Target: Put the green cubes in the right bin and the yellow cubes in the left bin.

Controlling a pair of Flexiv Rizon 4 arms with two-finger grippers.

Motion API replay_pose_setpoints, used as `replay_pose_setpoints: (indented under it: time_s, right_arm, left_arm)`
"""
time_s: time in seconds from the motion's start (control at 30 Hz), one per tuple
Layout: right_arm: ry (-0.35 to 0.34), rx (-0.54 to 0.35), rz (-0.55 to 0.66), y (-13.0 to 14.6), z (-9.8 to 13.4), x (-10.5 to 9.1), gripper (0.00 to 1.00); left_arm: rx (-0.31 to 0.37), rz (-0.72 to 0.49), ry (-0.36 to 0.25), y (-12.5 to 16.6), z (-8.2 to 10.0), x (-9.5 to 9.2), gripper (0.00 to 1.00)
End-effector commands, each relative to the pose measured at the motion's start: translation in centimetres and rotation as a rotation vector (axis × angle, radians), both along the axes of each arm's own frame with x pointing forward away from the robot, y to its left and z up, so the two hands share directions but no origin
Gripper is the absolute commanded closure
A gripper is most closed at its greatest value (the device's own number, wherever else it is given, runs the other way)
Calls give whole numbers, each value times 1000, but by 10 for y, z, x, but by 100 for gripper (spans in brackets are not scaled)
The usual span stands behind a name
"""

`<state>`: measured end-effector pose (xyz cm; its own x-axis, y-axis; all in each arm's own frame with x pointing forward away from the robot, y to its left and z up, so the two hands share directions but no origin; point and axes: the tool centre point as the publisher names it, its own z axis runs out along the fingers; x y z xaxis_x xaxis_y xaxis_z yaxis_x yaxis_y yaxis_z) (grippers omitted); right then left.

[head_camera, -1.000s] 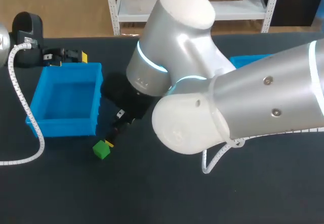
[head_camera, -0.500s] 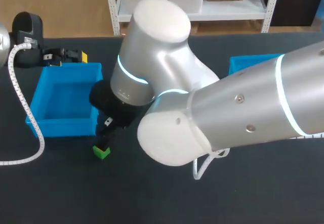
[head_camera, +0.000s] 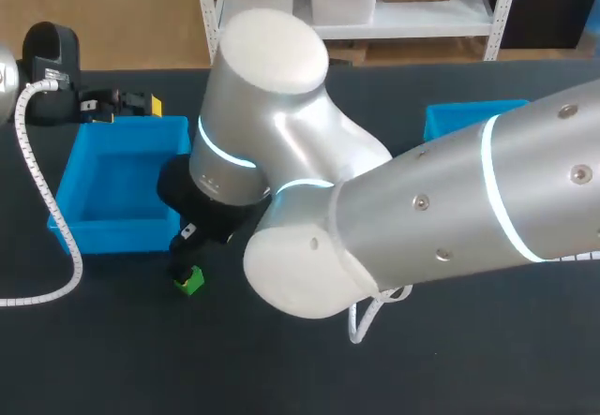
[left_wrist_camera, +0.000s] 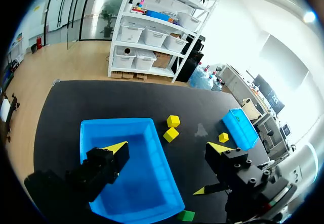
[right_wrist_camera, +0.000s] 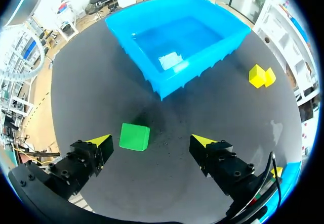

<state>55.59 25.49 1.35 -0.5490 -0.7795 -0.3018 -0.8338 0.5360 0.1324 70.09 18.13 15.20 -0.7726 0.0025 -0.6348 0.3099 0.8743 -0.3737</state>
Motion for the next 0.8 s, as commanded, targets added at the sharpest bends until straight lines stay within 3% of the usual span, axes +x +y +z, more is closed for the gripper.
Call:
replay_pose_setpoints:
  time_s: [0.03,0.7,0.73,0.77,0.8]
  right_arm:
    - [-25,-26,-39,7,-5,0,0]
    - [-43,-90,-102,15,-22,-8,0]
    - [-44,-92,-103,15,-23,-9,12]
    - [-46,-93,-103,14,-23,-9,37]
    - [-46,-95,-104,14,-23,-9,52]
  left_arm:
    - [-9,-5,-6,2,-2,0,0]
    - [-9,-5,-6,2,-2,0,0]
    - [-9,-5,-6,2,-2,0,0]
    - [-9,-5,-6,2,-2,0,0]
    - [-9,-5,-6,2,-2,0,0]
